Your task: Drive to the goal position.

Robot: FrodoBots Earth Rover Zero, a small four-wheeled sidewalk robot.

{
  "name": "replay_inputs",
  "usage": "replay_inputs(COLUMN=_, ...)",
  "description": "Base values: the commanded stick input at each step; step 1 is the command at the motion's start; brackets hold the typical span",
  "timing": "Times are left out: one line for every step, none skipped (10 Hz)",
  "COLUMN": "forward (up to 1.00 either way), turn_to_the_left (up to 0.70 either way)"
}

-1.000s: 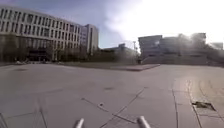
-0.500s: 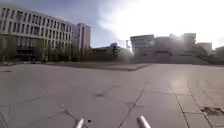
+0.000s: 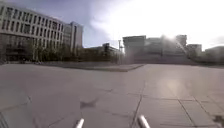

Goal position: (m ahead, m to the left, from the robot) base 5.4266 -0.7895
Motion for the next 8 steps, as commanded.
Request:
replay_inputs(forward=1.0, turn_to_the_left=-0.27)
replay_inputs(forward=1.0, turn_to_the_left=-0.27)
replay_inputs(forward=1.0, turn_to_the_left=-0.27)
replay_inputs(forward=1.0, turn_to_the_left=-0.27)
replay_inputs(forward=1.0, turn_to_the_left=-0.27)
replay_inputs(forward=1.0, turn_to_the_left=-0.27)
replay_inputs(forward=1.0, turn_to_the_left=-0.27)
replay_inputs(forward=1.0, turn_to_the_left=-0.27)
